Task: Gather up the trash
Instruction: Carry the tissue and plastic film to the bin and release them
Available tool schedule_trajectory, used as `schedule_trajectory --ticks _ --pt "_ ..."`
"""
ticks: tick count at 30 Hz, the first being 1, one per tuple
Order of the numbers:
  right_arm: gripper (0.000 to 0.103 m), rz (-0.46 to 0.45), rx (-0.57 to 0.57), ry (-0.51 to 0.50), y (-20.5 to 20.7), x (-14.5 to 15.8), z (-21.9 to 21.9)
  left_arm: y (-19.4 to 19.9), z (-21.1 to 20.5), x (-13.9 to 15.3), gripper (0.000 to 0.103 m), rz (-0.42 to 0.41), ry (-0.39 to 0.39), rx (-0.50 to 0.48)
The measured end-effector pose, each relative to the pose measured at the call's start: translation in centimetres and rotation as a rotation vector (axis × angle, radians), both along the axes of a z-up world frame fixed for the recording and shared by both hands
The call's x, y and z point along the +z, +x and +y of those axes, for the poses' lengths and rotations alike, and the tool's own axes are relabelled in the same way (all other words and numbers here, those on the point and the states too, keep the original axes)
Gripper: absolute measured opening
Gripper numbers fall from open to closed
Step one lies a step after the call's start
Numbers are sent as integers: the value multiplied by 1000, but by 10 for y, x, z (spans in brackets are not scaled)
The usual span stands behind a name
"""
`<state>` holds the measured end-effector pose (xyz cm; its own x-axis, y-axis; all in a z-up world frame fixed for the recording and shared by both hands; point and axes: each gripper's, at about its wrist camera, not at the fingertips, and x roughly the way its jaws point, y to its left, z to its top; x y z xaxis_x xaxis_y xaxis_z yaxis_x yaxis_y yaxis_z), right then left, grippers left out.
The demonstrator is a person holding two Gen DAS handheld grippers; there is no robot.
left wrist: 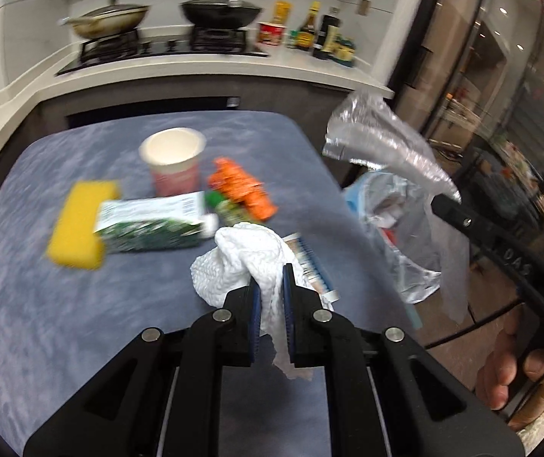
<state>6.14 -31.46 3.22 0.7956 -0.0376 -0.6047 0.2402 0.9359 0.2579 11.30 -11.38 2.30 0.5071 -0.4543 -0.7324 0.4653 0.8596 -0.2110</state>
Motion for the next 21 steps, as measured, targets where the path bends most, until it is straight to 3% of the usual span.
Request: schedule_trajectory --ticks 10,14,21 --pt "4 138 -257 -26 -2 -43 -111 10 -160 2 10 -37 -37 -274" --pt "4 182 -292 -18 4 -63 -141 20 -215 -14 10 -19 -7 -327" --pt "4 235 -299 20 16 -96 -170 31 -264 -49 10 11 53 -350"
